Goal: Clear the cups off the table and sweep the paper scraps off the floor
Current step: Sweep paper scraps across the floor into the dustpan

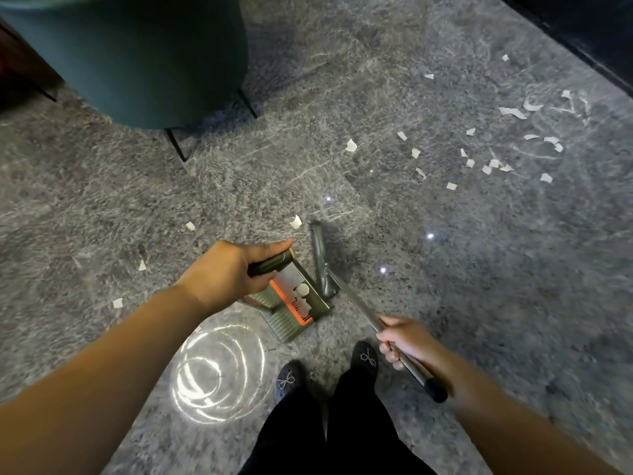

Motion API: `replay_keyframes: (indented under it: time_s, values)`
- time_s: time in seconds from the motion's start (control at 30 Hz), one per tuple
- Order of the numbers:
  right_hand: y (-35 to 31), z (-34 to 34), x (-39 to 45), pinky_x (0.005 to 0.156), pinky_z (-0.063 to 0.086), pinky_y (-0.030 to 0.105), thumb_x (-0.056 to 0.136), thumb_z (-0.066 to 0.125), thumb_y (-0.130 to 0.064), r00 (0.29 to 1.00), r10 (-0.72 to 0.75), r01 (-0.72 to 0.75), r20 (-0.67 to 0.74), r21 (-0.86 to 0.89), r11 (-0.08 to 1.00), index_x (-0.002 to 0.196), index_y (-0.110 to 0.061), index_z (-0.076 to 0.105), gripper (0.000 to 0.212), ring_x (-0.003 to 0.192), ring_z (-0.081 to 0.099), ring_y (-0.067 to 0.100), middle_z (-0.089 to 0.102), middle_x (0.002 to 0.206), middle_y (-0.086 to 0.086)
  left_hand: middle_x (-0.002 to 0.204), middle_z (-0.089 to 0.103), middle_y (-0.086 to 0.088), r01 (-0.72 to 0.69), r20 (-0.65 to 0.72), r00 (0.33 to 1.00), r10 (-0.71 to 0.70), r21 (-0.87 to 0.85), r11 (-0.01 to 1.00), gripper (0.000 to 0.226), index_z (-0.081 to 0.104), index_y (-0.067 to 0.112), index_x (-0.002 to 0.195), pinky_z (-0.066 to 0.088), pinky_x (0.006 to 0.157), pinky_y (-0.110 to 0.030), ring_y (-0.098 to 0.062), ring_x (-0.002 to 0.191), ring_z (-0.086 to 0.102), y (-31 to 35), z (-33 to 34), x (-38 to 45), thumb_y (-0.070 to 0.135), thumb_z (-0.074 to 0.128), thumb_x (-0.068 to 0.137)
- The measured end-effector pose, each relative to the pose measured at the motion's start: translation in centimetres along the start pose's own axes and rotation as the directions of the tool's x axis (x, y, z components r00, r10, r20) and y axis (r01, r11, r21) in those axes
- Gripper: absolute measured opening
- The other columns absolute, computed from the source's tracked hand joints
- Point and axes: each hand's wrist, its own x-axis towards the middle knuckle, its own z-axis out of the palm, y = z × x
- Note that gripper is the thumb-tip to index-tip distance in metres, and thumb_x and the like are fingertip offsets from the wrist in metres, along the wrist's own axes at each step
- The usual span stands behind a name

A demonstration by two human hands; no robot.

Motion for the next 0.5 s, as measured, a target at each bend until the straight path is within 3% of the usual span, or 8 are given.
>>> replay_keyframes:
  time_s: [0.1, 0.2, 0.33, 0.43, 0.5]
  values:
    - [0.3, -0.1, -1.0, 0.037, 0.024, 0.015, 0.095, 0.038, 0.002, 0.999, -0.031, 0.030, -0.034, -0.038, 0.999, 0.103, -0.019, 0.052, 0.026, 0.037, 0.033, 0.011, 0.036, 0.055, 0.003, 0.078, 0.071, 0.012, -0.015, -0.016, 1.000, 0.015, 0.014, 1.000, 0.079, 0.029, 0.085, 0.108, 0.052, 0.061, -0.022, -0.011, 0.062, 0.061, -0.5, 0.3, -0.4, 0.026, 0.074, 0.082]
    - [0.1, -0.5, -0.6, 0.038, 0.027, 0.016, 0.094, 0.038, 0.002, 0.994, -0.030, 0.021, -0.101, -0.089, 0.996, 0.098, -0.023, 0.052, 0.029, 0.037, 0.035, 0.012, 0.038, 0.054, 0.003, 0.095, 0.073, 0.005, -0.004, -0.011, 1.000, 0.004, 0.006, 1.000, 0.083, 0.024, 0.086, 0.112, 0.055, 0.069, -0.032, -0.010, 0.069, 0.066, -1.0, 0.7, -0.5, 0.026, 0.073, 0.082]
    - [-0.2, -0.6, 0.8, 0.038, 0.031, 0.018, 0.091, 0.042, 0.003, 0.981, -0.037, 0.022, -0.192, -0.078, 0.997, 0.109, -0.026, 0.049, 0.035, 0.036, 0.040, 0.013, 0.044, 0.050, 0.004, 0.095, 0.073, 0.011, 0.019, -0.004, 1.000, -0.019, -0.022, 1.000, 0.072, 0.036, 0.079, 0.114, 0.056, 0.072, -0.032, -0.006, 0.074, 0.067, -0.3, 0.8, -0.2, 0.027, 0.073, 0.083]
    - [-0.7, -0.3, 2.3, 0.037, 0.028, 0.016, 0.092, 0.037, 0.003, 0.983, -0.019, 0.021, -0.185, 0.010, 1.000, 0.086, -0.020, 0.046, 0.025, 0.035, 0.036, 0.012, 0.039, 0.049, 0.002, 0.091, 0.073, 0.013, 0.032, -0.007, 0.999, -0.032, -0.011, 0.999, 0.064, 0.039, 0.066, 0.121, 0.054, 0.068, -0.025, -0.004, 0.071, 0.065, 0.5, 0.8, 0.5, 0.026, 0.073, 0.084]
    - [-1.2, 0.8, 2.6, 0.037, 0.026, 0.016, 0.092, 0.035, 0.003, 0.981, -0.031, 0.009, -0.191, -0.115, 0.993, 0.080, -0.016, 0.043, 0.023, 0.034, 0.035, 0.011, 0.037, 0.050, 0.002, 0.091, 0.072, 0.012, 0.036, -0.024, 0.999, -0.036, 0.000, 0.999, 0.063, 0.039, 0.065, 0.122, 0.053, 0.066, -0.023, -0.001, 0.067, 0.062, 0.9, 0.7, 0.9, 0.027, 0.073, 0.084]
